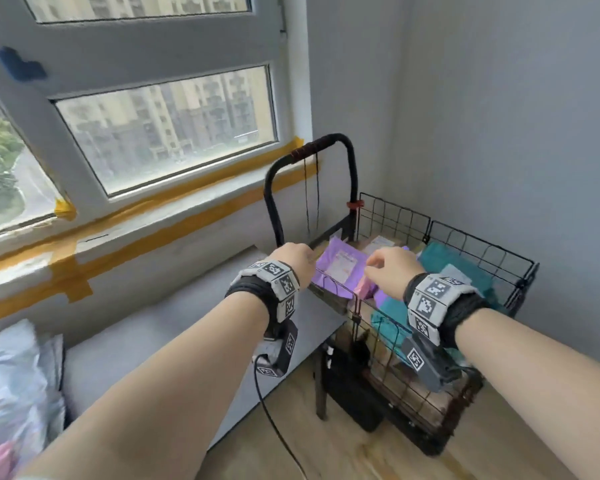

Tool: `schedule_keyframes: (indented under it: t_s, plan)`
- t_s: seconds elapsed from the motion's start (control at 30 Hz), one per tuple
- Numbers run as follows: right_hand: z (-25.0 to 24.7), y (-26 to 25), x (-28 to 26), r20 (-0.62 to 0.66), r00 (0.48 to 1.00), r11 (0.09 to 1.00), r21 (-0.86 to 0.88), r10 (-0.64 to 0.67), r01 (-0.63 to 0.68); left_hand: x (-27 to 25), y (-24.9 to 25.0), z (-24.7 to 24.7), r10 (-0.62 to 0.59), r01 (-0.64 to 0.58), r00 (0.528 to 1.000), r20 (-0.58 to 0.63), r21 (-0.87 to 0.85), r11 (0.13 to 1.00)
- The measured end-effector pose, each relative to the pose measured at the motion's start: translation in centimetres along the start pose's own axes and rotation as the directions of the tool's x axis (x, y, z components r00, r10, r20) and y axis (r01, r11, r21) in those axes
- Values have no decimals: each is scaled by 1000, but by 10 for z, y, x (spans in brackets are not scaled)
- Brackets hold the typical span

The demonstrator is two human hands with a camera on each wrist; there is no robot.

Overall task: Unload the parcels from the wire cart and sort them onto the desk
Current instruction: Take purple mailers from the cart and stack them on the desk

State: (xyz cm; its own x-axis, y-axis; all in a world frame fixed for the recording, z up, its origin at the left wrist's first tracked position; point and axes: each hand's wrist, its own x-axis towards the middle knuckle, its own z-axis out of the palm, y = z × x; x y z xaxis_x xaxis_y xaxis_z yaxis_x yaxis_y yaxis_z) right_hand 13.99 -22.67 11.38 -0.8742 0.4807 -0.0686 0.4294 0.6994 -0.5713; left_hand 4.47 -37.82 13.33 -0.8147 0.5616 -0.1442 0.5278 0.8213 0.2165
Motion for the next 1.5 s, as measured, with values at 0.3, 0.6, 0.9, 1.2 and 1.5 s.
schedule_keyframes:
  t_s: [0.3, 0.6, 0.9, 1.2, 1.5]
  plan:
    - [-38, 94, 24, -67, 977, 979, -12, 203, -204, 80, 80, 28, 109, -129, 978, 178, 105, 986]
    - [-29, 137, 135, -64, 958, 960, -1, 280, -280, 221, 95, 68, 68, -128, 944, 323, 168, 977]
    - [26, 178, 271, 86, 896, 900, -53, 435, -432, 366, 43, 123, -32, -36, 894, 447, 143, 989]
    - [78, 211, 321, 214, 821, 847, -93, 530, -523, 432, -5, 202, -250, 97, 748, 615, 271, 958]
    - [90, 210, 334, 269, 798, 842, -180, 540, -509, 444, -18, 236, -342, 143, 689, 639, 342, 929]
